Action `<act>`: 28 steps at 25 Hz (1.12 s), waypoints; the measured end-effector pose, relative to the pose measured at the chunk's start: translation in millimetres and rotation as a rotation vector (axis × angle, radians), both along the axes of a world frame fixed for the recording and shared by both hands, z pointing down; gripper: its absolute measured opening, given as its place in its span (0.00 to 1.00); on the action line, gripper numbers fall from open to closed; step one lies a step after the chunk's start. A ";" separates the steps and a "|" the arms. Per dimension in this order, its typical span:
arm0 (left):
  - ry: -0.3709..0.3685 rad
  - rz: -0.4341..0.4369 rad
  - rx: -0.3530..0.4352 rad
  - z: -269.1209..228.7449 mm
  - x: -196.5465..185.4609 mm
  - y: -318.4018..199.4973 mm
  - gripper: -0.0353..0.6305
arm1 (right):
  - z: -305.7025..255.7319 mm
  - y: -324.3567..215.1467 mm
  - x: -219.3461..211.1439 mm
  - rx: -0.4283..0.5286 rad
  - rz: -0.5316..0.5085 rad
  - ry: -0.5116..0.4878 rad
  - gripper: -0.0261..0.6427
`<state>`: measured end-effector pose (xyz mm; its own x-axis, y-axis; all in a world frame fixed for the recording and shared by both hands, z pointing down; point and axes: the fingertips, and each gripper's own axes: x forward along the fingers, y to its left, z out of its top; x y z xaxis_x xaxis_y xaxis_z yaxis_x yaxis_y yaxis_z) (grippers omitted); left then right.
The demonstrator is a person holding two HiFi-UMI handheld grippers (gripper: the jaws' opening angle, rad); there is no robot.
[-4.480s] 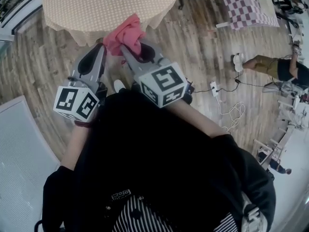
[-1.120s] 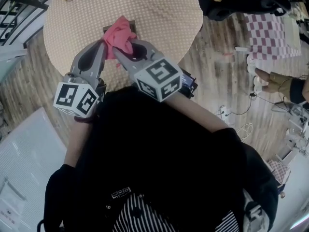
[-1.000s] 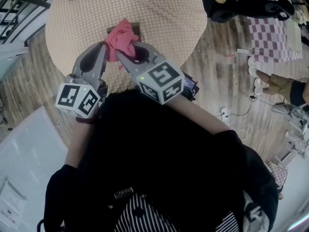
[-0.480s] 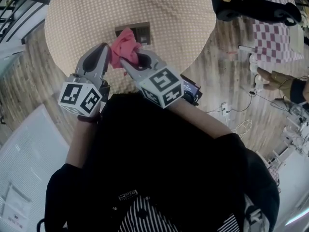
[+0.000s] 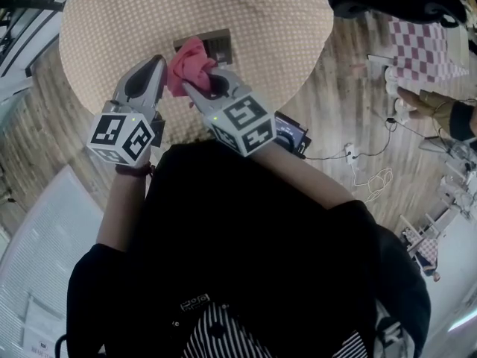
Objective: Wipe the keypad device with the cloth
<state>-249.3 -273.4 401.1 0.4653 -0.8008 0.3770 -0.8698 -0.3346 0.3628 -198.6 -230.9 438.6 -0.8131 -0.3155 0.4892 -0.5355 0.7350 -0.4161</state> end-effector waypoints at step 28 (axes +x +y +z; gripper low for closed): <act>-0.316 0.376 -0.244 166.0 14.4 -57.4 0.05 | 130.4 -30.4 -3.9 -0.158 0.004 0.218 0.16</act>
